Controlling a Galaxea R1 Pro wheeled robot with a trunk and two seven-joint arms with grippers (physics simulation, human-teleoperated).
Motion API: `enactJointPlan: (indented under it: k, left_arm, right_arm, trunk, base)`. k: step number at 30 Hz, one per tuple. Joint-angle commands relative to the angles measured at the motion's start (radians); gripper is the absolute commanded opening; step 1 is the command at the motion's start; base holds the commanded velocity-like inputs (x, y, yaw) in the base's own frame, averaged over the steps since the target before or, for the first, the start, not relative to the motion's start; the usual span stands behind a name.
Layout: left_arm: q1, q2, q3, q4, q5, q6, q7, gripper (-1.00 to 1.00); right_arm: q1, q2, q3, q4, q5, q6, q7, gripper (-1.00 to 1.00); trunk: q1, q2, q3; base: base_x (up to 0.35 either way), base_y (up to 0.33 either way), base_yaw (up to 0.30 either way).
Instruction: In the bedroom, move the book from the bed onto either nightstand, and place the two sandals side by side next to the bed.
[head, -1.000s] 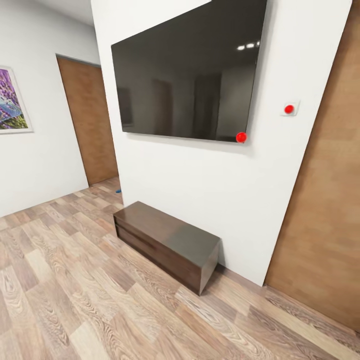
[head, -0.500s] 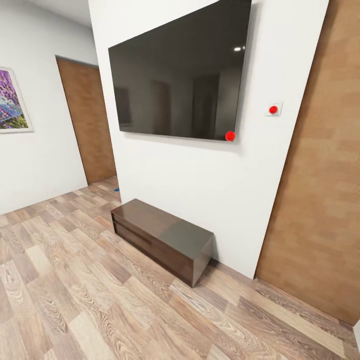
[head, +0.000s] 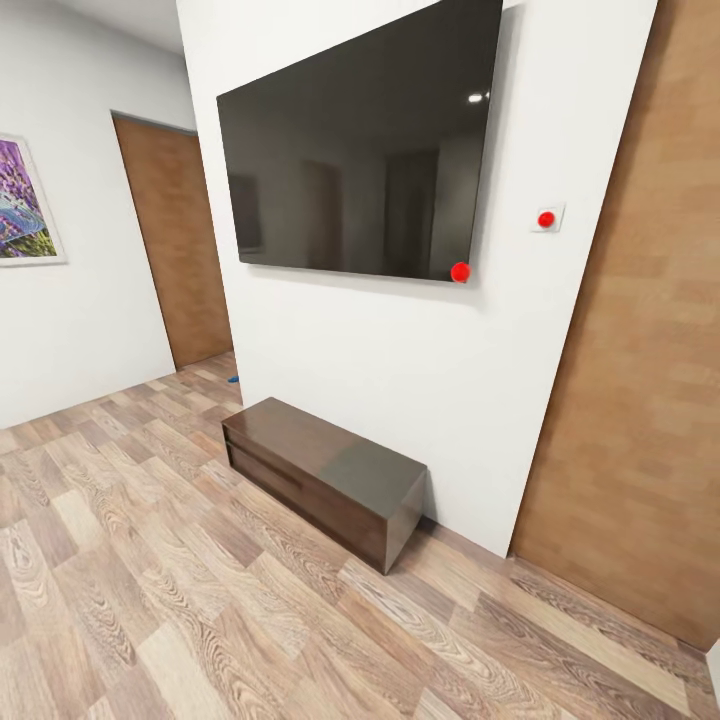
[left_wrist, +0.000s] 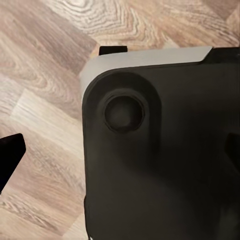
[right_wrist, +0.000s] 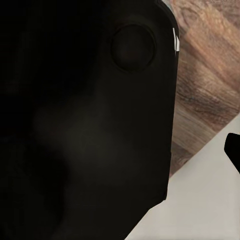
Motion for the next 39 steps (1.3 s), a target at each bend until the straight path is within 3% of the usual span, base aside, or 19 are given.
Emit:
enactJointPlan:
  k: [1,13,18,22,25,27,29,31,34,36,39]
  left_arm:
    - [0.001,0.000,-0.001,-0.006,-0.001,-0.001,0.000,1.00]
    - [-0.002,0.000,0.000,-0.075,-0.001,0.008,0.001,1.00]
    - [-0.057,0.001,0.000,-0.084,0.002,0.034,0.004,1.00]
    - [-0.148,0.001,0.000,-0.085,0.004,0.155,0.005,1.00]
    - [-0.254,-0.004,0.001,-0.086,0.005,0.274,0.008,1.00]
    - [-0.292,-0.006,0.002,-0.087,0.005,0.305,0.009,1.00]
    - [-0.363,-0.012,0.003,-0.105,0.007,0.364,0.022,1.00]
    - [-0.391,-0.014,0.004,-0.127,0.009,0.400,0.031,1.00]
    - [-0.439,-0.018,0.005,-0.262,0.010,0.545,0.054,1.00]
    - [-0.449,-0.017,0.007,-0.363,0.012,0.627,0.059,1.00]
    - [-0.455,-0.017,0.007,-0.436,0.009,0.677,0.065,1.00]
  right_arm:
    - [0.000,0.000,0.000,0.000,-0.001,-0.001,0.001,1.00]
    - [0.000,0.000,0.000,0.000,0.001,0.000,-0.006,1.00]
    - [-0.001,0.000,0.004,-0.018,0.011,0.000,-0.037,1.00]
    - [-0.016,0.000,0.007,-0.144,0.017,0.064,-0.043,1.00]
    - [-0.076,-0.002,0.007,-0.260,0.018,0.235,-0.032,1.00]
    - [-0.103,-0.002,0.007,-0.280,0.019,0.276,-0.030,1.00]
    - [-0.166,-0.003,0.007,-0.301,0.021,0.324,-0.029,1.00]
    - [-0.202,-0.003,0.007,-0.306,0.022,0.339,-0.030,1.00]
    - [-0.295,-0.003,0.007,-0.314,0.022,0.378,-0.028,1.00]
    - [-0.323,-0.005,0.007,-0.323,0.022,0.388,-0.027,1.00]
    - [-0.338,-0.009,0.006,-0.343,0.017,0.391,-0.023,1.00]
  trunk:
    - [0.000,0.000,-0.001]
    - [0.000,0.000,-0.001]
    - [0.000,0.000,-0.001]
    - [0.000,0.000,-0.001]
    - [0.000,0.000,-0.001]
    - [0.000,0.000,-0.001]
    - [0.000,0.000,-0.001]
    - [0.000,0.000,-0.001]
    - [0.000,0.000,-0.001]
    - [0.000,0.000,-0.001]
    - [0.000,0.000,-0.001]
  base:
    - [0.000,0.000,0.000]
    - [0.000,0.000,0.000]
    - [0.000,0.000,0.000]
    - [0.000,0.000,0.000]
    - [0.000,0.000,0.000]
    - [0.000,0.000,0.000]
    - [0.000,0.000,0.000]
    - [0.000,0.000,0.000]
    - [0.000,0.000,0.000]
    - [0.000,0.000,0.000]
    - [0.000,0.000,0.000]
